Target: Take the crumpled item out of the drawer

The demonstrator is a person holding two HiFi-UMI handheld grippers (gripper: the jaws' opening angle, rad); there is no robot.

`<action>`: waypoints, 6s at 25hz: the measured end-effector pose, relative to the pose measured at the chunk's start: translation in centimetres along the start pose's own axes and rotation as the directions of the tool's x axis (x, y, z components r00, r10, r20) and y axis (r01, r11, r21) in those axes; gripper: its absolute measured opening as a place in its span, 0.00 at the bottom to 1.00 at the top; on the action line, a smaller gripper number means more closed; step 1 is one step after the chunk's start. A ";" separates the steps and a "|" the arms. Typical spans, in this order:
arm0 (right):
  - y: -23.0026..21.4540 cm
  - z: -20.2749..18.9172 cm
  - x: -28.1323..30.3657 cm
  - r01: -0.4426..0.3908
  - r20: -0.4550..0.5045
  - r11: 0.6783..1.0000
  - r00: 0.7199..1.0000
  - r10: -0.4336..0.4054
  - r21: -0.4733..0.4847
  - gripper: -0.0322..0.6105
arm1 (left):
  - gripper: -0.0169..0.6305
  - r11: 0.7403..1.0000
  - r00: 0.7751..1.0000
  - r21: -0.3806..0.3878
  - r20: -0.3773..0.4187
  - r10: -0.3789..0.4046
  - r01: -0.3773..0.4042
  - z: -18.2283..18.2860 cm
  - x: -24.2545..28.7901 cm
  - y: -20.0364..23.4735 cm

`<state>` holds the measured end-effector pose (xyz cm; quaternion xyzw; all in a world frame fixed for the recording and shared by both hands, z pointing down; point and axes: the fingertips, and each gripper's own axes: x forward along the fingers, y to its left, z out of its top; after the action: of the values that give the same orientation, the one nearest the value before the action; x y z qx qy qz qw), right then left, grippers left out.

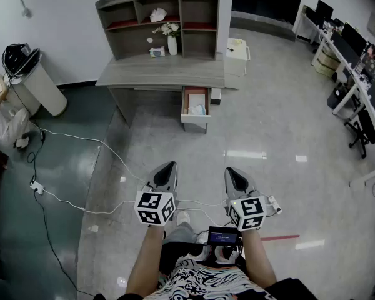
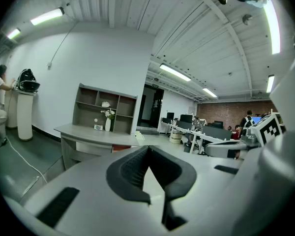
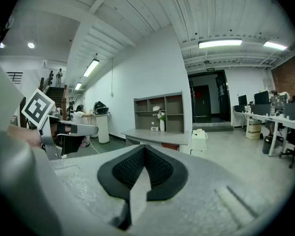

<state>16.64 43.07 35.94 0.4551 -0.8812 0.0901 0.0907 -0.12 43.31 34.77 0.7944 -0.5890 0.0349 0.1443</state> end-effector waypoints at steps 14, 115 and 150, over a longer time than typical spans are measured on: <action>-1.5 -0.6 0.1 0.040 0.007 0.998 0.999 -0.040 0.049 0.06 | 0.04 1.000 1.000 -0.021 -0.020 -0.004 0.003 -0.8 0.2 0.2; -21.3 -13.3 55.9 -0.043 -0.598 0.997 0.797 0.076 0.070 0.06 | 0.04 0.987 0.766 -0.077 -0.623 -0.157 0.140 -12.4 53.2 27.0; -18.8 -25.8 60.1 -0.275 -0.828 0.961 0.532 0.180 0.032 0.18 | 0.04 0.979 0.590 -0.107 -0.784 -0.192 0.175 -22.9 54.5 26.5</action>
<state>-0.16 -8.66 76.85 0.2363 -0.7914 0.2578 0.5015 -5.98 -8.01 73.91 0.7523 -0.3801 0.3609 0.3992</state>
